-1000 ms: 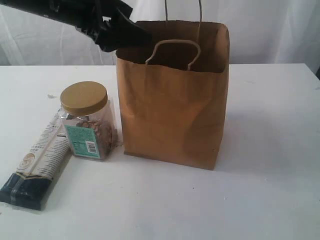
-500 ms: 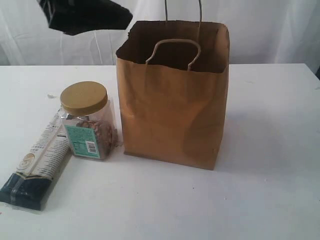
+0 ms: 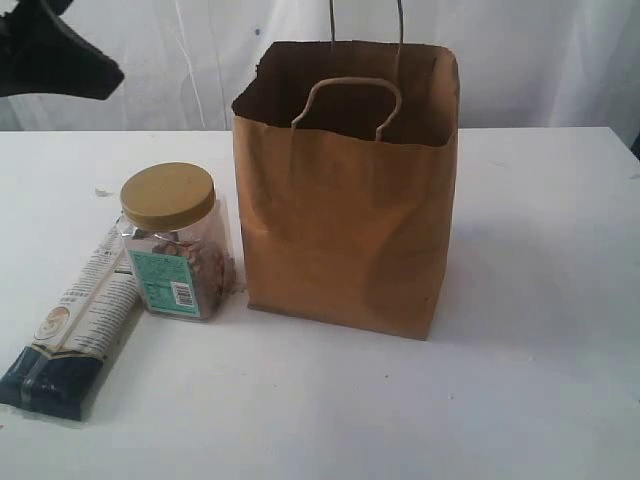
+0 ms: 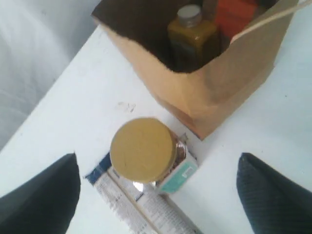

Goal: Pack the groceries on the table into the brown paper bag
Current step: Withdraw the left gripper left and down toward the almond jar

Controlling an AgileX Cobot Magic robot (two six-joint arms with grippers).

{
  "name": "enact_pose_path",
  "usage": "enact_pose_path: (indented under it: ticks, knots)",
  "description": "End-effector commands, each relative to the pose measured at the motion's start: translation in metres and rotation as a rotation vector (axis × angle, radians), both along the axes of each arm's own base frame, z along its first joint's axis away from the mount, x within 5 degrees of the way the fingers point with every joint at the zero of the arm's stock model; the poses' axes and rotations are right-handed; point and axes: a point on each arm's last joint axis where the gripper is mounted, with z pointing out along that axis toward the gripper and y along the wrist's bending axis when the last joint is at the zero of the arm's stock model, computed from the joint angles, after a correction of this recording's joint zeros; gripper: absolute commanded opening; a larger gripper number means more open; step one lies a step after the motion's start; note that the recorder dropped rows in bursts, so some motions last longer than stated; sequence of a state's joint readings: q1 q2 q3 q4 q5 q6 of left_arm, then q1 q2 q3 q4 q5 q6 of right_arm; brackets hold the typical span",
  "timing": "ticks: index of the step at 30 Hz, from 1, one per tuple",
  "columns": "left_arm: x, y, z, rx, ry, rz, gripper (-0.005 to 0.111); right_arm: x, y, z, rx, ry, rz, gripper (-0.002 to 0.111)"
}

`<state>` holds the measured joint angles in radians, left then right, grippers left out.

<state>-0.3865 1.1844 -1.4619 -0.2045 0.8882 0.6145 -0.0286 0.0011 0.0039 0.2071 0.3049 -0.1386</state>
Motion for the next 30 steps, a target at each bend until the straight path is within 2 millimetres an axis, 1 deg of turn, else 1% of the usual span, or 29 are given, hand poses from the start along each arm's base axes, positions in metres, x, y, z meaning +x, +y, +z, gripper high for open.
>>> enact_pose_path:
  ticks: [1, 4, 6, 7, 8, 10, 11, 14, 16, 19, 23, 25, 27, 29, 30]
  knots:
    - [-0.007, 0.008, -0.015, -0.02, 0.134, 0.157, 0.086, 0.0, 0.0, 0.002, 0.005, -0.015, -0.005, 0.0]
    - [-0.002, 0.006, -0.042, -0.071, 0.227, 0.246, 0.086, 0.0, 0.0, 0.002, 0.005, -0.015, -0.005, 0.0]
    - [0.003, 0.005, -0.069, -0.123, 0.29, 0.335, 0.086, 0.0, 0.0, 0.002, 0.005, -0.015, -0.005, 0.0]
    - [0.006, 0.004, -0.08, -0.162, 0.296, 0.379, 0.086, 0.0, 0.0, 0.002, 0.005, -0.015, -0.005, 0.0]
    - [0.008, 0.005, -0.097, -0.191, 0.309, 0.417, 0.086, 0.0, 0.0, 0.002, 0.005, -0.015, -0.005, 0.0]
    - [0.009, 0.005, -0.121, -0.259, 0.295, 0.462, 0.085, 0.0, 0.0, 0.002, 0.005, -0.015, -0.005, 0.0]
    - [0.009, 0.005, -0.13, -0.325, 0.274, 0.493, 0.084, 0.0, 0.0, 0.002, 0.005, -0.015, -0.005, 0.0]
    - [0.003, 0.011, -0.16, -0.459, 0.236, 0.57, 0.078, 0.0, 0.0, 0.002, 0.005, -0.015, -0.005, 0.0]
    - [-0.003, 0.015, -0.173, -0.518, 0.201, 0.608, 0.078, 0.0, 0.0, 0.002, 0.005, -0.015, -0.005, 0.0]
    - [-0.014, 0.026, -0.204, -0.52, 0.164, 0.653, 0.078, 0.0, 0.0, 0.002, 0.005, -0.015, -0.005, 0.0]
    - [-0.03, 0.038, -0.239, -0.457, 0.093, 0.654, 0.078, 0.0, 0.0, 0.002, 0.005, -0.015, -0.005, 0.0]
    - [-0.037, 0.042, -0.251, -0.472, 0.026, 0.638, 0.078, 0.0, 0.0, 0.002, 0.005, -0.015, -0.005, 0.0]
    - [-0.043, 0.041, -0.254, -0.514, -0.046, 0.571, 0.078, 0.0, 0.0, 0.002, 0.005, -0.015, -0.005, 0.0]
    - [-0.048, 0.034, -0.252, -0.527, -0.139, 0.41, 0.078, 0.0, 0.0, 0.002, 0.005, -0.015, -0.005, 0.0]
    - [-0.049, 0.029, -0.251, -0.499, -0.176, 0.32, 0.078, 0.0, 0.0, 0.002, 0.005, -0.015, -0.005, 0.0]
